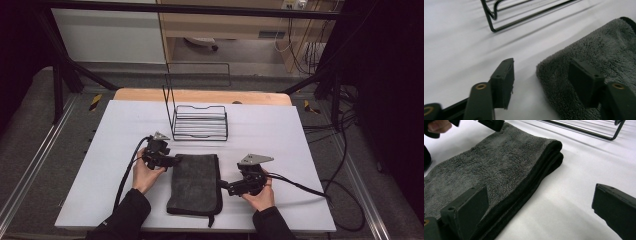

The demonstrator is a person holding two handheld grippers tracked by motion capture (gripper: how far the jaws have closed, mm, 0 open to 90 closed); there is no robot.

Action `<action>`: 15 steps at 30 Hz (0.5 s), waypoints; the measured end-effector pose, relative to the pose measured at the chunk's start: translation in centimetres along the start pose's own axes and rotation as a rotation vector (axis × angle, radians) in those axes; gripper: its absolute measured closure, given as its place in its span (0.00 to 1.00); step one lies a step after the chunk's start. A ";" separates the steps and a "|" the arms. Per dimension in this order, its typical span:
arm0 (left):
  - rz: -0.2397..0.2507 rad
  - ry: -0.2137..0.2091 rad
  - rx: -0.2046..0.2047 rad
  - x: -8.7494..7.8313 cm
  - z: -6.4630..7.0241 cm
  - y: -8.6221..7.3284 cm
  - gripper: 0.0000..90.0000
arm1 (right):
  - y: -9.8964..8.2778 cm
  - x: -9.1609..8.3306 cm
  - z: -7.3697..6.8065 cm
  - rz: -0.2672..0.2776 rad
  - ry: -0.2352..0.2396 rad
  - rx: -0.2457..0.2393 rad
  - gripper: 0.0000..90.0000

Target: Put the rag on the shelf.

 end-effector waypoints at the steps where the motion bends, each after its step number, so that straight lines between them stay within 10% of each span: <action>1: -0.009 -0.003 -0.006 0.2 0.0 -0.1 0.48 | 0.0 0.0 0.0 -0.001 0.000 -0.002 0.02; 15: -0.052 -0.066 -0.050 0.9 0.1 -0.7 0.73 | 0.0 0.2 0.1 -0.010 0.005 0.003 0.03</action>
Point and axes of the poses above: each handheld gripper's, and its own axes: x roughly forward along the jaws, y roughly out of its top, z roughly to its right, the point moved 2 cm from there along x, roughly forward along the jaws, and after that the axes turned 2 degrees about -y, right-handed, at the moved point
